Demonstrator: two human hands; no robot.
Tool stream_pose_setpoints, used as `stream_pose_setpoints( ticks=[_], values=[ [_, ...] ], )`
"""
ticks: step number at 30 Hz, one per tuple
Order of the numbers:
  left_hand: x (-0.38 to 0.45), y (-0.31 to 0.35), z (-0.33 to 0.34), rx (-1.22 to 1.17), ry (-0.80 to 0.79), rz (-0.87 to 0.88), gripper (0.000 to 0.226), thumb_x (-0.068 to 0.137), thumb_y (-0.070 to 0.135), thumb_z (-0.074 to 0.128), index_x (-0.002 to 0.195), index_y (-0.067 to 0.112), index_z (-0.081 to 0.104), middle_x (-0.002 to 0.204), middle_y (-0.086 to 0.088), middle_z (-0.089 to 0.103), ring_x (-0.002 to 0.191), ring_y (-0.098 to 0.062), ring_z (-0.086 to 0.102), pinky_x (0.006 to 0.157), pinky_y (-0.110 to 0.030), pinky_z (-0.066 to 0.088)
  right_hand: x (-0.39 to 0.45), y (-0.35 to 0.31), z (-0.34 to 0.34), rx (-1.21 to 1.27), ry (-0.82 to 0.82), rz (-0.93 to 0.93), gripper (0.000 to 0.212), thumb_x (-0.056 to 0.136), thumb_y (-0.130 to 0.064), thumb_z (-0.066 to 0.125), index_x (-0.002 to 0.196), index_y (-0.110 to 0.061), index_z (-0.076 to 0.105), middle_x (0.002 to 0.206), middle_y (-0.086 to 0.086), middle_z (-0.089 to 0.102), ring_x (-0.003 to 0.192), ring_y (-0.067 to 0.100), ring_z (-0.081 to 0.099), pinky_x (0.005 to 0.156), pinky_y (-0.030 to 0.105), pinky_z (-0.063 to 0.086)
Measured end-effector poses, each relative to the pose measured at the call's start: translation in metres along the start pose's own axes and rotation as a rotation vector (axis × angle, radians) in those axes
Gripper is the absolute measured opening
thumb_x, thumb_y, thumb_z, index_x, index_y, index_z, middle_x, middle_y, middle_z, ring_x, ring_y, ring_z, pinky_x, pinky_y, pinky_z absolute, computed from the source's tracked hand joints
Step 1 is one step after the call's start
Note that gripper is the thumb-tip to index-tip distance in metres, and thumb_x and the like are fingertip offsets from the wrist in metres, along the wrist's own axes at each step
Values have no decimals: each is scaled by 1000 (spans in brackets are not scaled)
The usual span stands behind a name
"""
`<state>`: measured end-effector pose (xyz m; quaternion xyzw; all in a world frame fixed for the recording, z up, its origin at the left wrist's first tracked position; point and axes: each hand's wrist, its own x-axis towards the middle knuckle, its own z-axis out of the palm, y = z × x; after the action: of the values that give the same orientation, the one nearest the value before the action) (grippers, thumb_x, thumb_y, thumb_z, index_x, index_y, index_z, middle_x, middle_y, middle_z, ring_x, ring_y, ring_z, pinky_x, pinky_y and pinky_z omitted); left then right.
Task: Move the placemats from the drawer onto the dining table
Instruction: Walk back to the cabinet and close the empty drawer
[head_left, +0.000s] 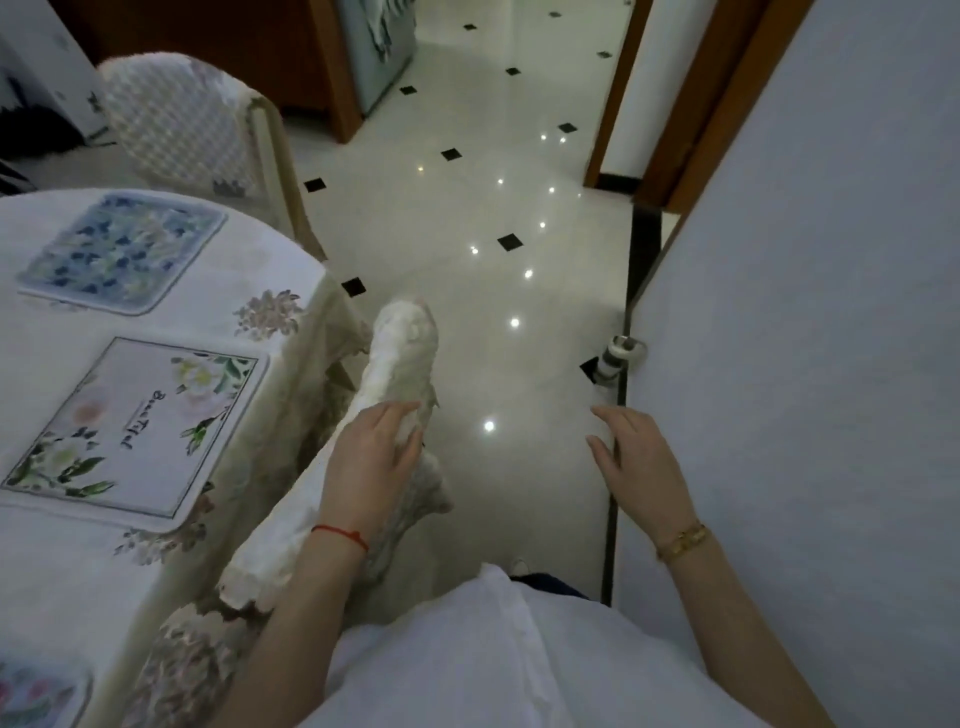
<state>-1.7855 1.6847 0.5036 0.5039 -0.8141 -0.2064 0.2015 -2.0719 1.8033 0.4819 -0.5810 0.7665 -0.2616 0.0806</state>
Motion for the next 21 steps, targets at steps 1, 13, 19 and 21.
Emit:
stream_pose_setpoints(
  ticks=[1,13,19,21],
  values=[
    [18,9,10,-24,-1,-6,31,92,22,59,122,15,61,117,-2,65,106,-18,60,90,-13,34,17,12,-8,-2,7,-2,33,93,-15,61,125,-6,58,117,11,63,109,15,48,99,32,43],
    [203,36,92,-61,-66,-134,35,96,28,51,128,18,56,125,-1,59,106,-18,59,92,-27,47,200,114,6,19,-116,46,35,94,-16,60,127,-8,57,120,8,61,112,20,52,99,27,40],
    [339,8,97,-22,8,-164,31,93,21,58,123,13,61,119,-6,64,105,-22,61,90,-27,44,355,129,32,13,-148,5,34,94,-17,59,126,-7,57,118,10,62,108,24,56,99,37,45],
    [390,0,88,-9,29,-181,32,94,22,57,125,14,60,119,-6,64,106,-21,60,91,-26,43,420,124,36,13,-147,-27,35,95,-18,57,128,-8,56,122,10,60,113,24,54,102,33,42]
  ],
)
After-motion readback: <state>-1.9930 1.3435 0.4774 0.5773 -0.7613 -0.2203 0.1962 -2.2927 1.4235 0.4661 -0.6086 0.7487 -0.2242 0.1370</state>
